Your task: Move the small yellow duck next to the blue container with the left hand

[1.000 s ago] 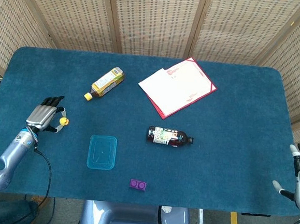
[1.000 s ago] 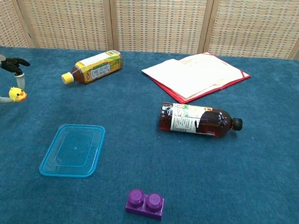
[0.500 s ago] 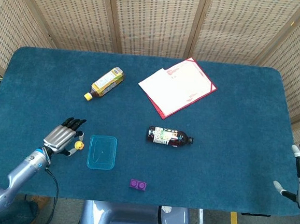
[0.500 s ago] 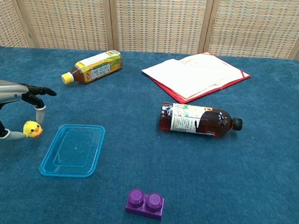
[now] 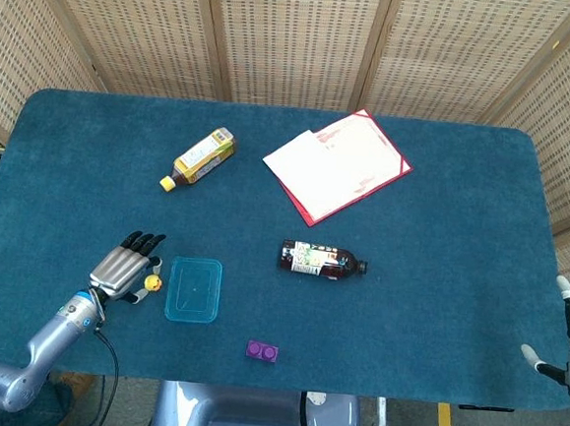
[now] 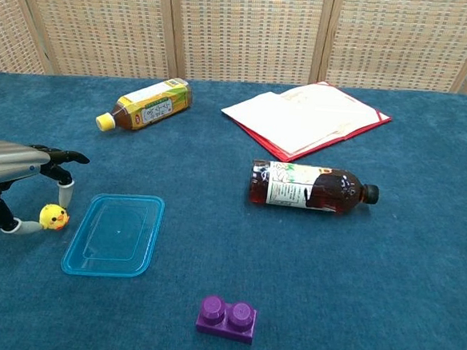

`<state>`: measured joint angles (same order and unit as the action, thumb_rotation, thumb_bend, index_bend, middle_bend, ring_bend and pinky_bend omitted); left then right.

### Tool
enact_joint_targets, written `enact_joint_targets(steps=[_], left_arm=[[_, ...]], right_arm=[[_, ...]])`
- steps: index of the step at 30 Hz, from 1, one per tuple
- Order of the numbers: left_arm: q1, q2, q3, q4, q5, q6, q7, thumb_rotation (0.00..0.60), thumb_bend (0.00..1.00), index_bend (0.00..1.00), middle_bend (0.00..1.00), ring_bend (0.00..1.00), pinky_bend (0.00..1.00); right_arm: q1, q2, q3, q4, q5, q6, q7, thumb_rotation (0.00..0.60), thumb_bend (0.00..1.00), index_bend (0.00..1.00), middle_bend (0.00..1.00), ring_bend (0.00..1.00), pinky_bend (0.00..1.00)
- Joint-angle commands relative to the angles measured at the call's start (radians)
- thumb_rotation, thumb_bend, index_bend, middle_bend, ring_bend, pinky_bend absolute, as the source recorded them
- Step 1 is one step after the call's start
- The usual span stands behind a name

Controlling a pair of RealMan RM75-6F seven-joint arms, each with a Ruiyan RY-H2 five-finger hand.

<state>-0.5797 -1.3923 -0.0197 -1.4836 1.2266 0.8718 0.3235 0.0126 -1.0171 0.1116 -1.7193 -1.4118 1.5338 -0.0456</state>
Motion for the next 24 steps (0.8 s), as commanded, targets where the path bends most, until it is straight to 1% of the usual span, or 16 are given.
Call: enact_joint_targets(steps=[1, 2, 4, 6, 8, 11, 13, 15, 16, 18, 19, 20, 22, 23, 24], left_arm=[[0.000, -0.001, 0.000, -0.003, -0.002, 0.004, 0.001, 0.600, 0.28, 0.42, 0.00, 0.00, 0.00], [0.000, -0.002, 0.000, -0.004, -0.003, 0.006, 0.002, 0.600, 0.26, 0.38, 0.00, 0.00, 0.00], [0.000, 0.004, 0.000, -0.010, -0.003, 0.010, 0.005, 0.600, 0.18, 0.27, 0.00, 0.00, 0.00], [0.003, 0.023, 0.002, -0.030, -0.006, 0.017, 0.008, 0.600, 0.15, 0.25, 0.00, 0.00, 0.00], [0.007, 0.049, -0.001, -0.057, -0.009, 0.030, 0.008, 0.600, 0.14, 0.24, 0.00, 0.00, 0.00], [0.020, 0.099, -0.013, -0.111, -0.011, 0.064, -0.008, 0.600, 0.13, 0.19, 0.00, 0.00, 0.00], [0.035, 0.134, -0.025, -0.148, -0.001, 0.104, -0.031, 0.600, 0.13, 0.10, 0.00, 0.00, 0.00], [0.054, 0.168, -0.030, -0.183, 0.017, 0.142, -0.060, 0.600, 0.13, 0.02, 0.00, 0.00, 0.00], [0.068, 0.186, -0.033, -0.202, 0.030, 0.171, -0.081, 0.600, 0.13, 0.00, 0.00, 0.00, 0.00], [0.113, 0.228, -0.037, -0.241, 0.069, 0.255, -0.136, 0.600, 0.12, 0.00, 0.00, 0.00, 0.00], [0.145, 0.242, -0.040, -0.256, 0.079, 0.313, -0.159, 0.600, 0.12, 0.00, 0.00, 0.00, 0.00], [0.166, 0.247, -0.037, -0.263, 0.090, 0.348, -0.169, 0.600, 0.11, 0.00, 0.00, 0.00, 0.00], [0.231, 0.251, -0.033, -0.281, 0.092, 0.457, -0.166, 0.600, 0.09, 0.00, 0.00, 0.00, 0.00], [0.267, 0.244, -0.027, -0.284, 0.098, 0.520, -0.141, 0.600, 0.09, 0.00, 0.00, 0.00, 0.00], [0.281, 0.239, -0.025, -0.285, 0.102, 0.544, -0.129, 0.600, 0.08, 0.00, 0.00, 0.00, 0.00]], right_arm=[[-0.001, 0.002, 0.000, -0.001, 0.000, 0.002, 0.003, 0.600, 0.00, 0.01, 0.00, 0.00, 0.00], [-0.001, 0.002, 0.000, -0.001, 0.000, 0.001, 0.003, 0.600, 0.00, 0.01, 0.00, 0.00, 0.00], [-0.001, 0.002, 0.000, -0.002, -0.001, 0.002, 0.003, 0.600, 0.00, 0.01, 0.00, 0.00, 0.00], [-0.003, 0.005, 0.000, -0.003, -0.003, 0.004, 0.007, 0.600, 0.00, 0.01, 0.00, 0.00, 0.00], [-0.004, 0.007, 0.000, -0.005, -0.005, 0.006, 0.011, 0.600, 0.00, 0.01, 0.00, 0.00, 0.00], [-0.006, 0.010, -0.002, -0.008, -0.009, 0.009, 0.016, 0.600, 0.00, 0.01, 0.00, 0.00, 0.00], [-0.007, 0.012, -0.002, -0.010, -0.012, 0.011, 0.020, 0.600, 0.00, 0.01, 0.00, 0.00, 0.00], [-0.008, 0.014, -0.003, -0.011, -0.014, 0.012, 0.023, 0.600, 0.00, 0.01, 0.00, 0.00, 0.00], [-0.009, 0.016, -0.003, -0.012, -0.015, 0.014, 0.024, 0.600, 0.00, 0.01, 0.00, 0.00, 0.00], [-0.012, 0.019, -0.004, -0.014, -0.019, 0.018, 0.029, 0.600, 0.00, 0.01, 0.00, 0.00, 0.00], [-0.013, 0.021, -0.004, -0.015, -0.022, 0.022, 0.032, 0.600, 0.00, 0.01, 0.00, 0.00, 0.00], [-0.014, 0.022, -0.005, -0.016, -0.024, 0.024, 0.033, 0.600, 0.00, 0.01, 0.00, 0.00, 0.00], [-0.016, 0.023, -0.005, -0.015, -0.029, 0.029, 0.036, 0.600, 0.00, 0.01, 0.00, 0.00, 0.00], [-0.017, 0.024, -0.005, -0.014, -0.030, 0.031, 0.038, 0.600, 0.00, 0.01, 0.00, 0.00, 0.00], [-0.017, 0.024, -0.005, -0.013, -0.030, 0.032, 0.038, 0.600, 0.00, 0.01, 0.00, 0.00, 0.00]])
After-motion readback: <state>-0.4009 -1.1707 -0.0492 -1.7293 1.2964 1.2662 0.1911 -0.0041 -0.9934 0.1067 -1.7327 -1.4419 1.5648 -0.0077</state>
